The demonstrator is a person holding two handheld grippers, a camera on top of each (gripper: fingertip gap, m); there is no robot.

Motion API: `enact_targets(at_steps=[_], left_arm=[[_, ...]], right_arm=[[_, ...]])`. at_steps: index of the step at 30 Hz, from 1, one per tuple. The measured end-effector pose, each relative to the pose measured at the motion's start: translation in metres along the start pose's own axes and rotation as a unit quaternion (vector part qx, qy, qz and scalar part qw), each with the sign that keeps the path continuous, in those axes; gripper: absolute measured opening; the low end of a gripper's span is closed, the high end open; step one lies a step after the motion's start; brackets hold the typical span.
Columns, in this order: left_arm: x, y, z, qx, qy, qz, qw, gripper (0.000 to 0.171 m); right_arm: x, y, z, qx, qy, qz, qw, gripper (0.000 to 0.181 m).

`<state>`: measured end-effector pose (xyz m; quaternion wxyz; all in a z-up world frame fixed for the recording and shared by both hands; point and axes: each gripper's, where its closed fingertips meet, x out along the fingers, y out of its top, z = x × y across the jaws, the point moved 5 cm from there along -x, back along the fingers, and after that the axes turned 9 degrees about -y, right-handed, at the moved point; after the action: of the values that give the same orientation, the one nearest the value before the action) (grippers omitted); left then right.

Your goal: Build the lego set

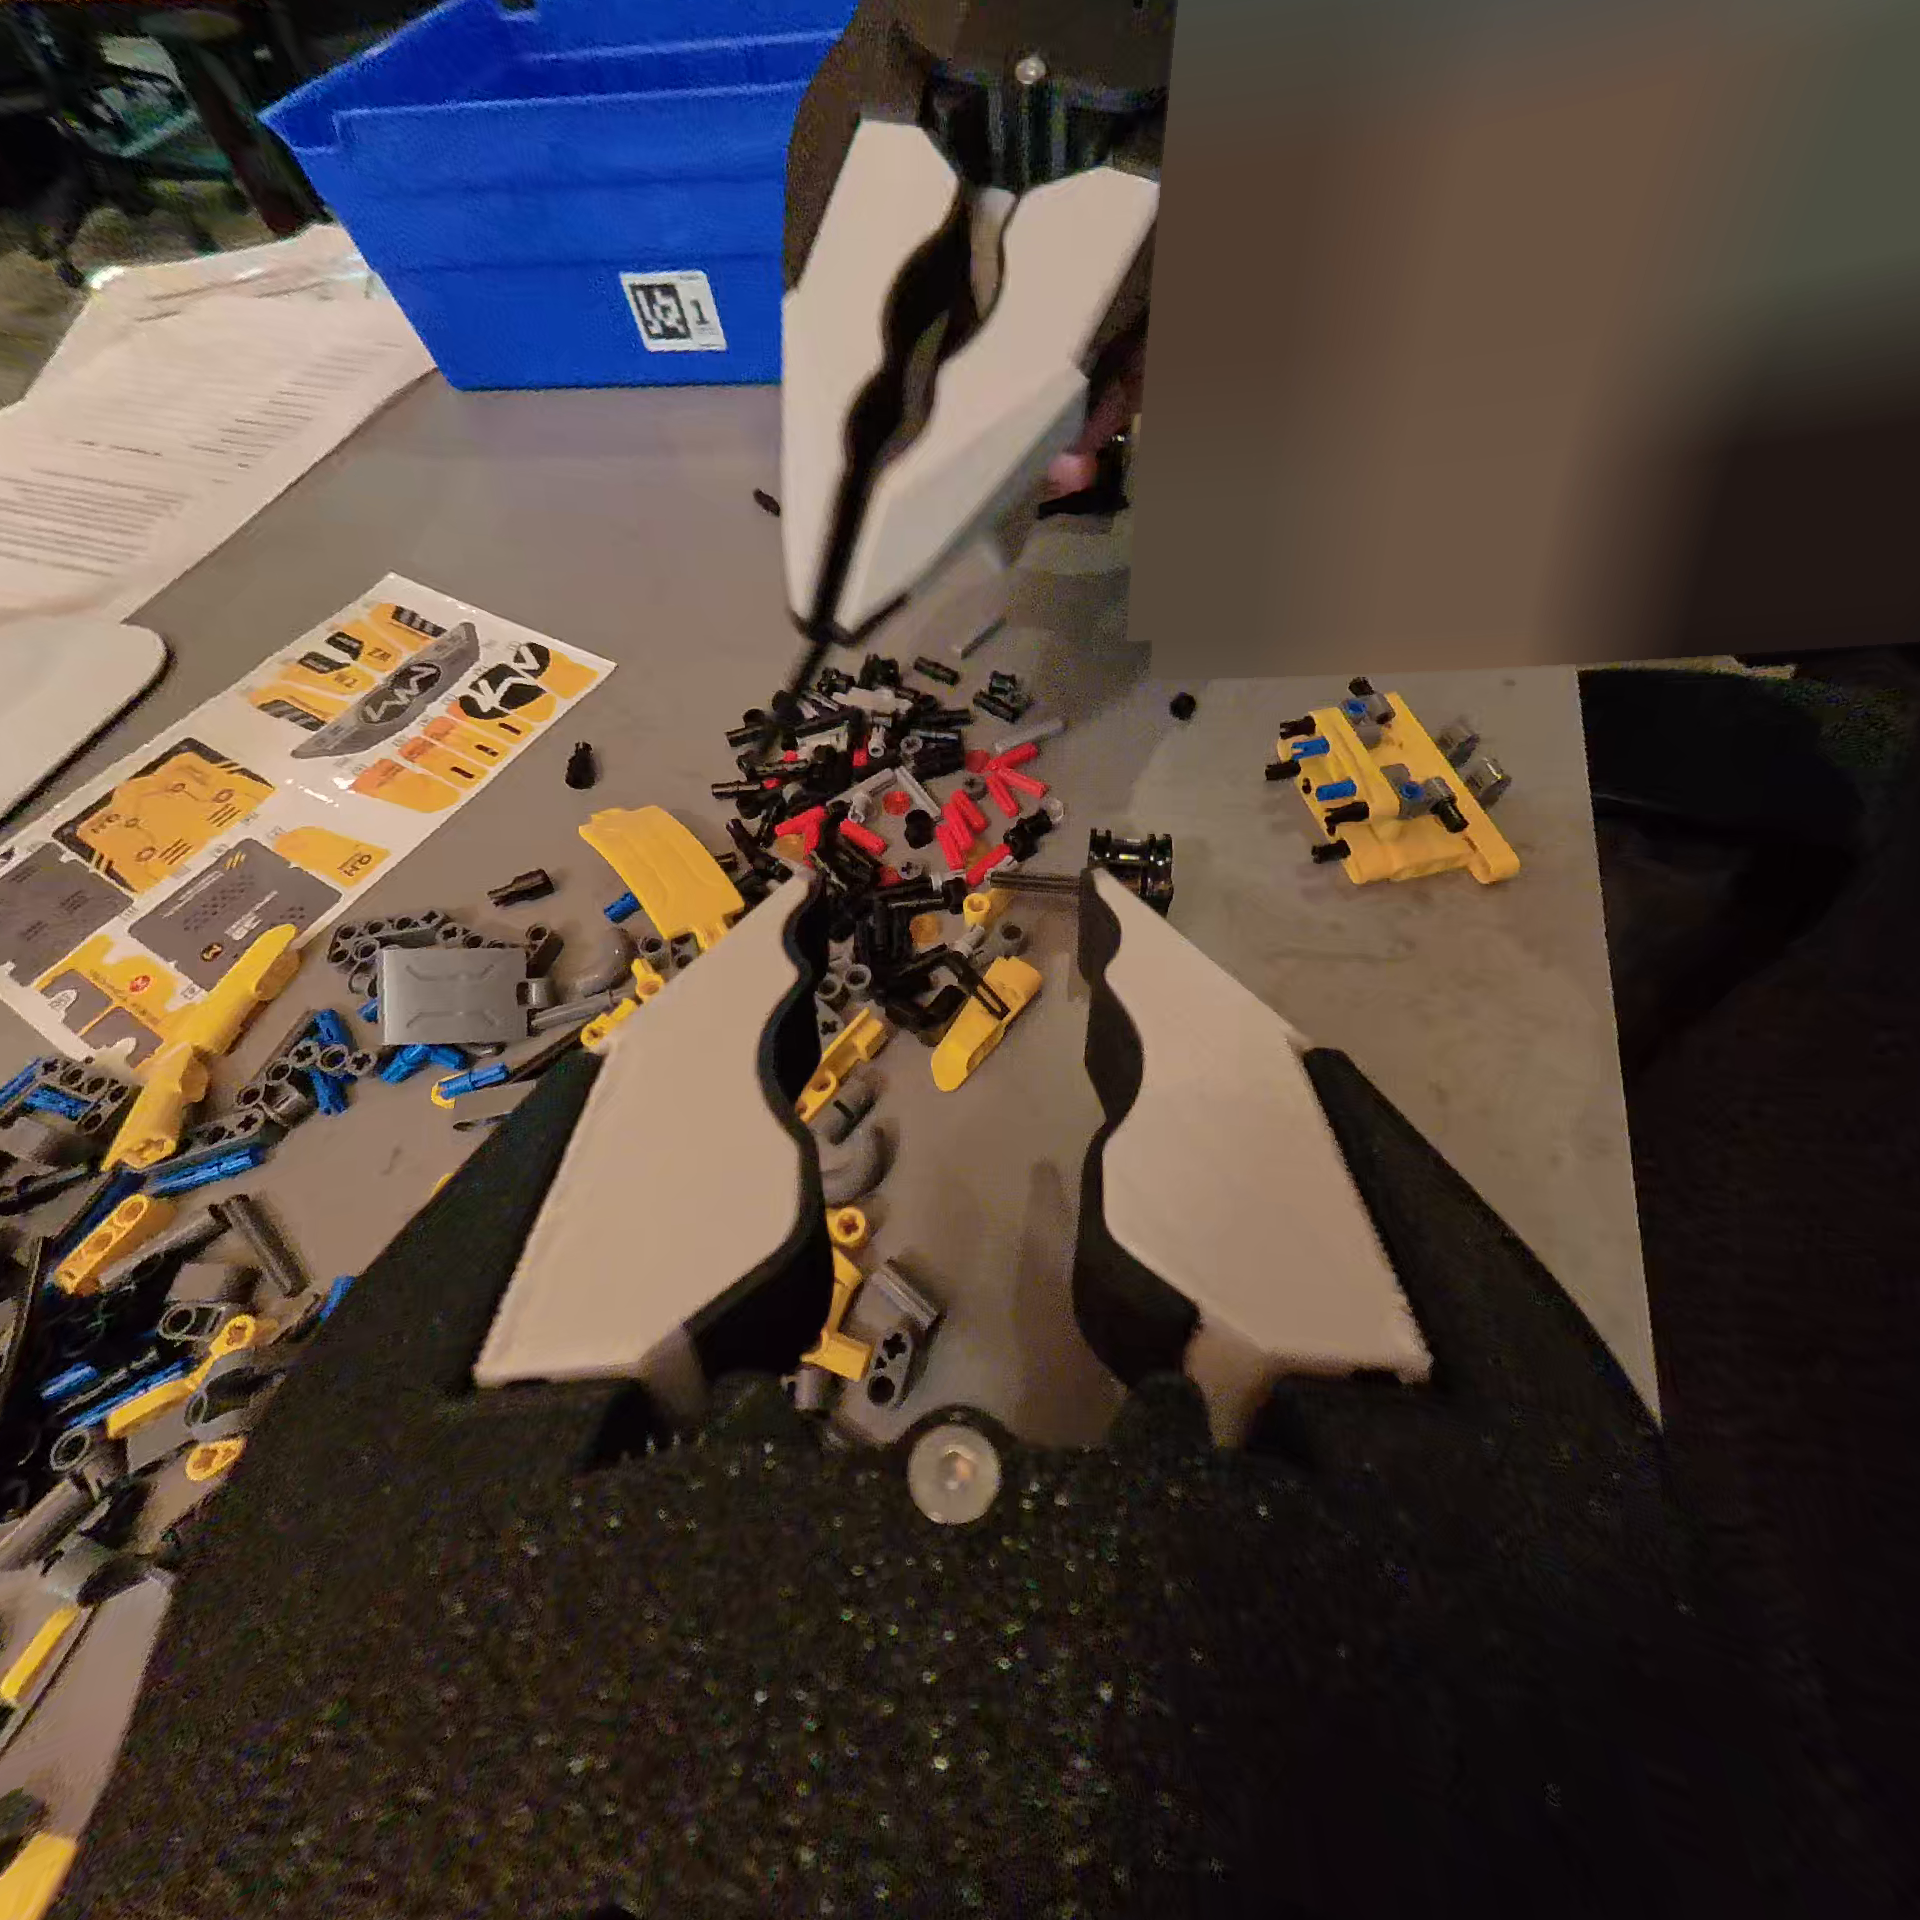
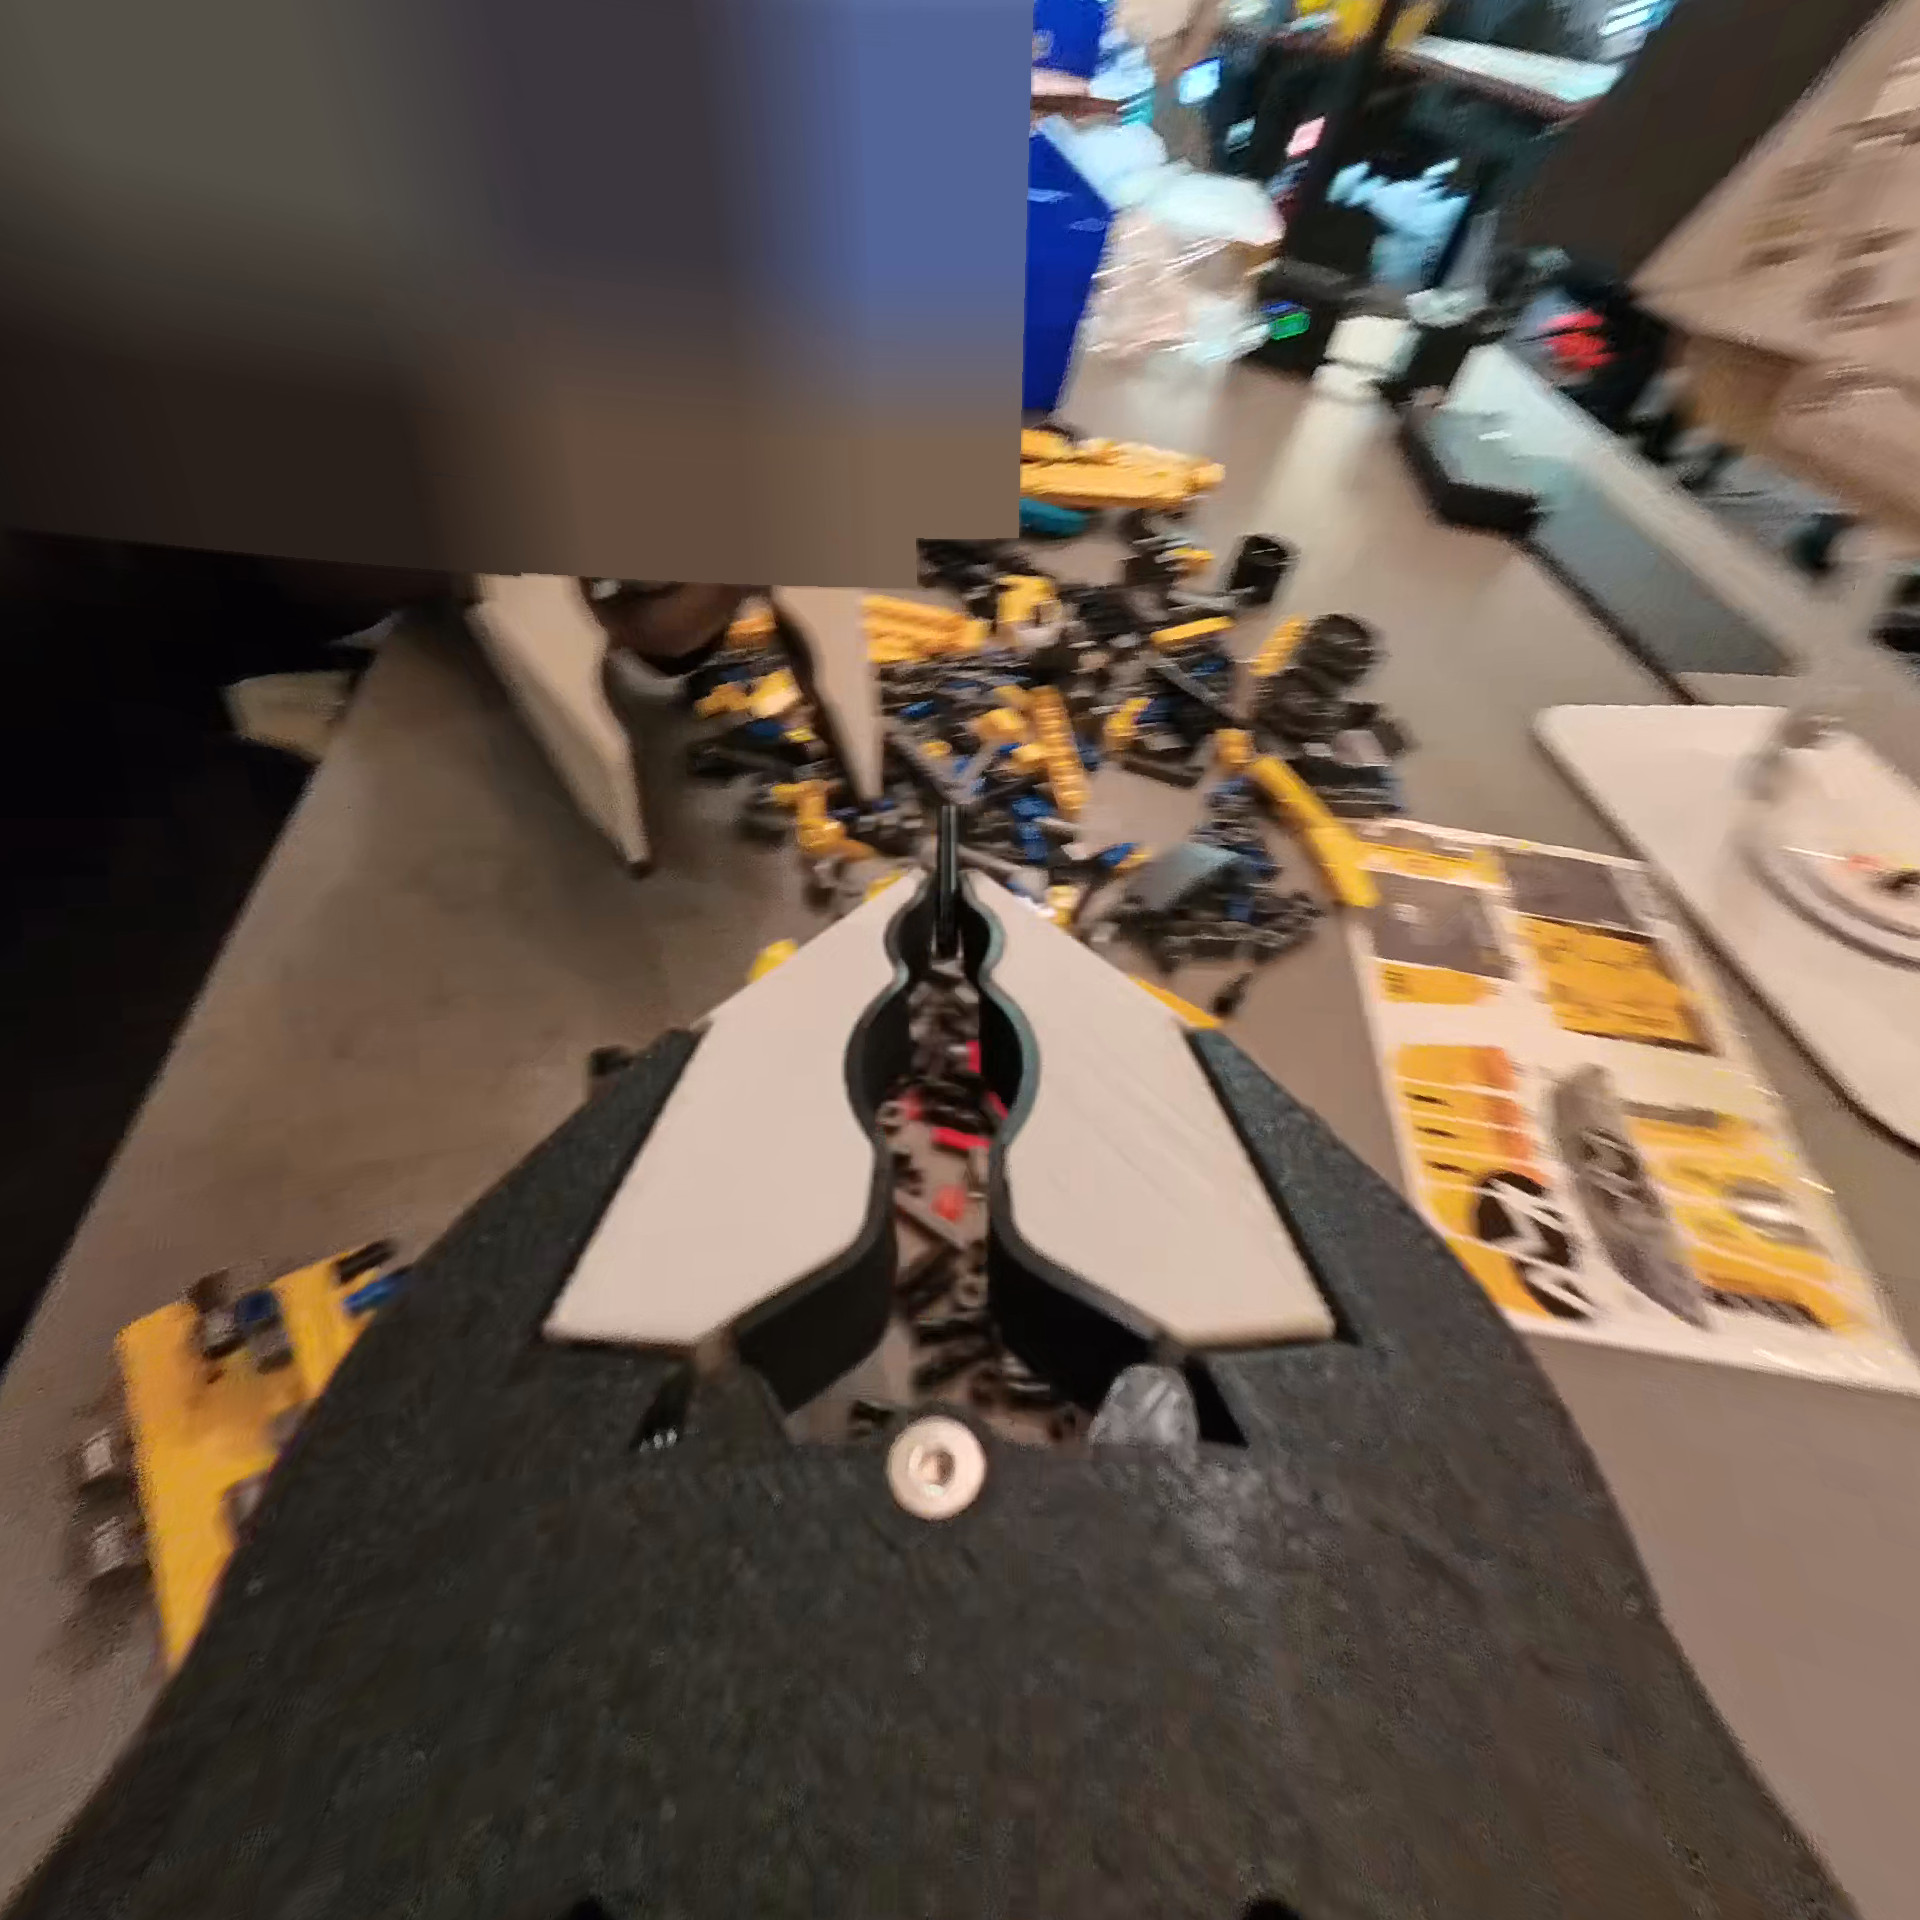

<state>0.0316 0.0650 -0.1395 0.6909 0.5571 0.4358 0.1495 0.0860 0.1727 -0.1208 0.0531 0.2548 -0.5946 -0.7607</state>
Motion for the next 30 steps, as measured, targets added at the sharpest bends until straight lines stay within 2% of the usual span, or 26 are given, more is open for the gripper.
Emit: enact_targets(at_steps=[2,3,7,17,19,21,23,27,30], left_arm=[[0.003,0.002,0.006,0.003,-0.012,0.009,1.0,0.048],[0.006,0.002,0.013,0.005,-0.031,0.005,0.999,0.048],[0.024,-0.004,0.031,-0.001,-0.076,-0.025,0.997,0.048],[0.047,-0.018,0.032,0.018,-0.026,-0.112,0.993,0.047],[0.05,-0.021,0.033,0.027,-0.02,-0.128,0.991,0.041],[0.051,-0.021,0.034,0.033,-0.021,-0.131,0.991,0.025],[0.05,-0.021,0.034,0.031,-0.024,-0.126,0.991,0.021],[0.047,-0.02,0.039,0.029,-0.058,-0.116,0.991,0.02],[0.039,-0.029,0.051,0.068,-0.117,-0.138,0.981,0.02]], right_arm=[[-0.007,0.004,0.016,0.009,-0.048,0.019,0.999,0.004],[-0.01,0.005,0.018,0.014,-0.05,0.029,0.998,0.004],[-0.014,0.008,0.011,0.023,-0.004,0.045,0.999,0.004],[-0.01,0.005,0.007,0.026,0.014,0.038,0.999,0.004],[-0.011,0.006,0.005,0.023,0.019,0.041,0.999,0.004],[-0.012,0.007,0.003,0.022,0.025,0.044,0.998,0.004],[-0.011,0.007,0.002,0.023,0.031,0.044,0.998,0.004],[-0.01,0.003,-0.003,0.022,0.057,0.035,0.998,0.004],[-0.012,0.002,-0.017,0.024,0.115,0.031,0.993,0.004]])
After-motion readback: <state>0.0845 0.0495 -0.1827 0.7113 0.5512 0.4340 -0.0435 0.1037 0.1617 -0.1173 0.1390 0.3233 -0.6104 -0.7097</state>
